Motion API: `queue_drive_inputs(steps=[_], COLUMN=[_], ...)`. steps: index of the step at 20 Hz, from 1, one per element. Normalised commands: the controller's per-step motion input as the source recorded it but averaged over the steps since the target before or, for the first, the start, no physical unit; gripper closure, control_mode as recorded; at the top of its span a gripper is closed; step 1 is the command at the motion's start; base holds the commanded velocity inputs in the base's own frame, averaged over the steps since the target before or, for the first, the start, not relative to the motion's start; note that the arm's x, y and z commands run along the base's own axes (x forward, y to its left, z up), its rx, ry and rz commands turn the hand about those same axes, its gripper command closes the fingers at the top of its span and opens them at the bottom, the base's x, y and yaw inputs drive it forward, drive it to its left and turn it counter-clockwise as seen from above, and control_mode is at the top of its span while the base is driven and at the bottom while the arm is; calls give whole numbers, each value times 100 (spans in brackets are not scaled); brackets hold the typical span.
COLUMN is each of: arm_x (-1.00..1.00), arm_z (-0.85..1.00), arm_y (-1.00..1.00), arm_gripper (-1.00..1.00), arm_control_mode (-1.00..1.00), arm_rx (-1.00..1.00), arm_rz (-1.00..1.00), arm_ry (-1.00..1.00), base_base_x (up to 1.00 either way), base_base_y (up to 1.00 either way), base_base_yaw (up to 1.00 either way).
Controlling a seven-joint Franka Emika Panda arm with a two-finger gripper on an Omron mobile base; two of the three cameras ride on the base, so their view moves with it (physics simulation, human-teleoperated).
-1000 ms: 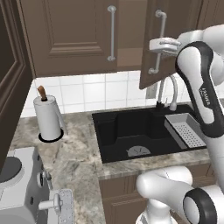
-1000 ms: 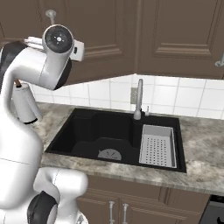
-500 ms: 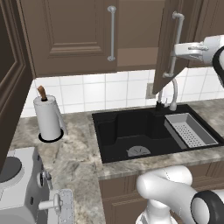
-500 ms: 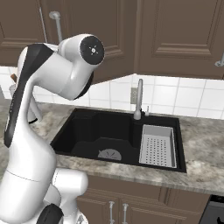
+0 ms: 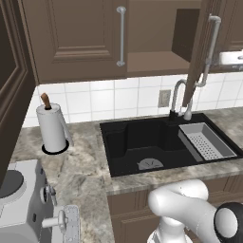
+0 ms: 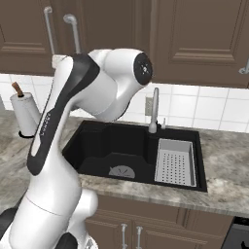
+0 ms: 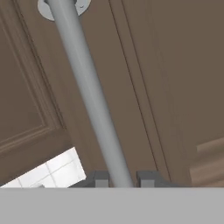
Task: Open the cabinet, pick the kettle from the cabinet, and place it in the sink.
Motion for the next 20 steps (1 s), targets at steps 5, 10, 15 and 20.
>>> queue_drive_inputs(steps=[5, 10, 15, 20], arm_x=[-36, -30, -24, -26], arm_z=[-2, -8, -23, -14], arm_y=[-11, -4, 4, -2], arm_gripper=[100, 100, -100, -100], arm_control_mode=[-100, -100, -100, -100], arm_rx=[2, 0, 0, 0], arm_rz=[10, 4, 1, 0], arm_ry=[-1, -1, 0, 0], base_base_x=[0, 0, 0, 0], base_base_y=[0, 0, 0, 0], base_base_yaw=[0, 0, 0, 0])
